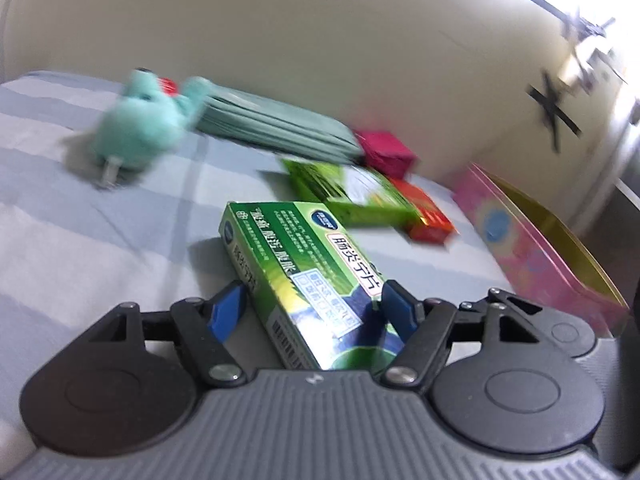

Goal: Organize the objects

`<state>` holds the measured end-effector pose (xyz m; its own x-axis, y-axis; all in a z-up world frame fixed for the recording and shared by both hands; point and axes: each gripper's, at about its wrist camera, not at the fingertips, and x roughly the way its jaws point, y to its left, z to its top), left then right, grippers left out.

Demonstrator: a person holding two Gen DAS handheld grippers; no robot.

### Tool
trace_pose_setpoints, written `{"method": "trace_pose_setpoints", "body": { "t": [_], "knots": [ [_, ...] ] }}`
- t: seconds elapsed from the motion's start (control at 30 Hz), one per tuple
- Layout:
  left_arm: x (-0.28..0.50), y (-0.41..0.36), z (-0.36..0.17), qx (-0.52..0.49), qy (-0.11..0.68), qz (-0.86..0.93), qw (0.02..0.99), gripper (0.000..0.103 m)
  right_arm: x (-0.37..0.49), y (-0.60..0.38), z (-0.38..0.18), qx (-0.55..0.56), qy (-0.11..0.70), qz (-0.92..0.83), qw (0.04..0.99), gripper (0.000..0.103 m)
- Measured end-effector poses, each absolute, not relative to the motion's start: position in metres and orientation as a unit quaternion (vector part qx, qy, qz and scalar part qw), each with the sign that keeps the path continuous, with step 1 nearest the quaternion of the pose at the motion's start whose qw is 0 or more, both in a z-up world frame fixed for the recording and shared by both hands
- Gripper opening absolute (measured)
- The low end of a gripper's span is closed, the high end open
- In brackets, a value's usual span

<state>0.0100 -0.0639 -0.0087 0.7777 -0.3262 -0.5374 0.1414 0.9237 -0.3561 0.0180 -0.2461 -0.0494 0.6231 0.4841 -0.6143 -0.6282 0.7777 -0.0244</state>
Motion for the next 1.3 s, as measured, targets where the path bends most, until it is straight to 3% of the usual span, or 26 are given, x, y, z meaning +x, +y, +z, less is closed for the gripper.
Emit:
{"method": "trace_pose_setpoints", "body": {
  "t": [0.17, 0.33, 0.6, 1.1, 1.2, 1.3],
  "knots": [
    [-0.019, -0.118, -0.003, -0.122, 0.309, -0.17, 0.928, 0.076, -0.027, -0.299, -0.046, -0.097, 0.291, 0.273, 0.912, 0.088],
    [-0.037, -0.178, 0.025, -0.074, 0.265, -0.215, 0.937, 0.076, -0.064, -0.352, -0.026, -0.078, 0.226, 0.217, 0.946, 0.088],
    [-0.003, -0.277, 0.071, -0.03, 0.227, -0.295, 0.928, 0.076, -0.053, -0.438, 0.009, -0.042, 0.162, 0.127, 0.978, 0.088],
    [0.077, -0.456, 0.058, 0.011, 0.285, -0.354, 0.89, 0.076, 0.035, -0.589, -0.009, 0.003, 0.227, 0.001, 0.974, 0.089],
    [0.084, -0.471, 0.05, 0.024, 0.288, -0.332, 0.898, 0.076, 0.041, -0.608, -0.016, 0.014, 0.209, -0.043, 0.977, 0.099],
    [0.086, -0.467, 0.044, 0.018, 0.293, -0.318, 0.902, 0.076, 0.033, -0.621, -0.024, 0.047, 0.197, -0.04, 0.979, 0.098]
  ]
}}
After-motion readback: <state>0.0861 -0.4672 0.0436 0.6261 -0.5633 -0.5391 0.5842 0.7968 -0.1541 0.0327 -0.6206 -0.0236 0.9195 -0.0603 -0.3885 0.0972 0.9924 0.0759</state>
